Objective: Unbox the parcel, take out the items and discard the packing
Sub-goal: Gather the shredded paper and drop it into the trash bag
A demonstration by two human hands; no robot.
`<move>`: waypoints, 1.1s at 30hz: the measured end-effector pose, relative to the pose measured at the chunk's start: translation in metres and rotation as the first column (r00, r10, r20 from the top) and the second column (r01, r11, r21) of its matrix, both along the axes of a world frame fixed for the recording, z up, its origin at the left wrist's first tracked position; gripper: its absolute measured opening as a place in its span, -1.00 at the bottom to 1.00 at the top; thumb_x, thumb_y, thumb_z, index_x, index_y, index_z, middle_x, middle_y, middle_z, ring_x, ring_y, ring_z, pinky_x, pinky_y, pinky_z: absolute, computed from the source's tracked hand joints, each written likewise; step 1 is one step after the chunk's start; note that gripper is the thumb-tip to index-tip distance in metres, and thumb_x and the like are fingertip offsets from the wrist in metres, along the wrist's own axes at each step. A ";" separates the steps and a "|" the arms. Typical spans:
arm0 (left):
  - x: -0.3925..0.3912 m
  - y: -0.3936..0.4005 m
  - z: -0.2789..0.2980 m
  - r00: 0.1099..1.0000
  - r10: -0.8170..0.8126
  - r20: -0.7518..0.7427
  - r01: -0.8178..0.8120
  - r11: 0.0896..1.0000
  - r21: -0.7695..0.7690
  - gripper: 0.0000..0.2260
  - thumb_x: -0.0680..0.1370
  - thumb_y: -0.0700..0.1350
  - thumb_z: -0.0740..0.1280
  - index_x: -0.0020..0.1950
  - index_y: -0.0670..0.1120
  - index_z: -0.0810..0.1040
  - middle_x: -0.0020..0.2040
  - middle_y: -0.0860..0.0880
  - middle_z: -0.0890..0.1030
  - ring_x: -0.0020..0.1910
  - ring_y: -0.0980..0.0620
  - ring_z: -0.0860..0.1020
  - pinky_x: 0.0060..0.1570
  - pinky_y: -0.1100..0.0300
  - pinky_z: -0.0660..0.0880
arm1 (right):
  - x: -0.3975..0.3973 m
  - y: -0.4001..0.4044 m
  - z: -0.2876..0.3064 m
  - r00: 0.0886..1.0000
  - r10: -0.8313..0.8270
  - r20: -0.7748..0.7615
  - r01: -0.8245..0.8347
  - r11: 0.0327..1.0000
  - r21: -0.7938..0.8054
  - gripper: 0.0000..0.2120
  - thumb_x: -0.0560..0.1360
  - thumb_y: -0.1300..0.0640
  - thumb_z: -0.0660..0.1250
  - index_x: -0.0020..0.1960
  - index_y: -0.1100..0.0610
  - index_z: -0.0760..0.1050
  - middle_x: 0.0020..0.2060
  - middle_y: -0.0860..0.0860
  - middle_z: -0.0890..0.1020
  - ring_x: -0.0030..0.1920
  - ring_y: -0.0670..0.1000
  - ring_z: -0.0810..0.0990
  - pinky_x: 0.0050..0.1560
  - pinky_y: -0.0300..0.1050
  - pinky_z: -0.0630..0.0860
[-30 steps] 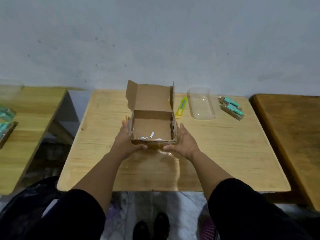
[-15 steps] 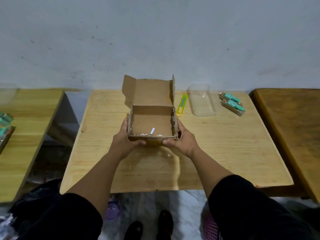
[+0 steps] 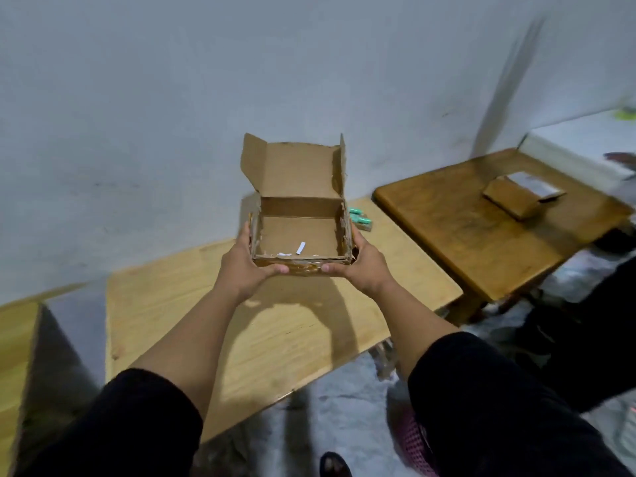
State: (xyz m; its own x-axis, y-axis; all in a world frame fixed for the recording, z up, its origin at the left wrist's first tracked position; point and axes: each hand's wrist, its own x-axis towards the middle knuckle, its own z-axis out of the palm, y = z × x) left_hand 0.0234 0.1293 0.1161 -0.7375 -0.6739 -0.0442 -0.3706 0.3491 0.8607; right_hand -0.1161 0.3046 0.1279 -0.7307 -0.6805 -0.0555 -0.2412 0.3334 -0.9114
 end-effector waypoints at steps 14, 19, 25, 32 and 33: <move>-0.130 0.198 0.014 0.816 -0.576 -0.053 0.572 0.817 -0.069 -0.04 0.24 -0.08 0.58 0.49 -0.02 0.08 0.38 -0.06 0.43 0.33 -0.06 0.41 0.18 0.27 0.27 | -0.010 0.239 0.006 0.803 -0.596 -0.017 0.596 0.802 0.028 -0.02 0.17 0.01 0.60 0.45 -0.10 0.15 0.18 -0.03 0.59 0.19 -0.02 0.53 0.31 -0.04 0.42; -0.160 0.280 -0.030 0.690 -0.722 0.060 0.723 0.691 -0.003 0.04 0.24 0.00 0.58 0.52 -0.04 -0.01 0.41 -0.08 0.39 0.37 -0.07 0.37 0.33 0.15 0.28 | 0.007 0.324 -0.027 0.670 -0.742 0.010 0.738 0.668 0.098 -0.07 0.21 0.07 0.59 0.45 -0.09 0.18 0.12 -0.05 0.60 0.16 -0.05 0.52 0.22 -0.21 0.40; -0.187 0.354 -0.091 0.538 -0.819 0.197 0.825 0.560 0.077 0.08 0.15 0.14 0.57 0.50 0.04 0.01 0.40 -0.05 0.41 0.35 -0.07 0.39 0.35 -0.03 0.33 | 0.010 0.395 -0.085 0.554 -0.826 0.103 0.800 0.563 0.210 -0.06 0.23 0.09 0.58 0.46 -0.07 0.14 0.19 -0.01 0.57 0.19 0.02 0.51 0.20 -0.22 0.38; -0.213 0.398 -0.173 0.475 -0.838 0.268 0.846 0.519 0.125 0.00 0.22 0.04 0.58 0.50 0.02 0.05 0.33 -0.03 0.46 0.28 -0.04 0.44 0.28 0.11 0.37 | -0.010 0.433 -0.168 0.499 -0.842 0.206 0.780 0.540 0.316 -0.09 0.24 0.12 0.58 0.45 -0.04 0.17 0.17 0.00 0.58 0.14 -0.03 0.52 0.19 -0.22 0.41; -0.215 0.400 -0.185 0.472 -0.840 0.269 0.845 0.518 0.135 -0.01 0.23 0.04 0.58 0.49 -0.01 0.06 0.32 -0.04 0.46 0.26 -0.01 0.44 0.22 0.14 0.38 | -0.012 0.435 -0.182 0.493 -0.841 0.223 0.774 0.541 0.328 -0.09 0.24 0.13 0.58 0.46 -0.05 0.17 0.17 -0.01 0.58 0.12 -0.04 0.51 0.17 -0.23 0.40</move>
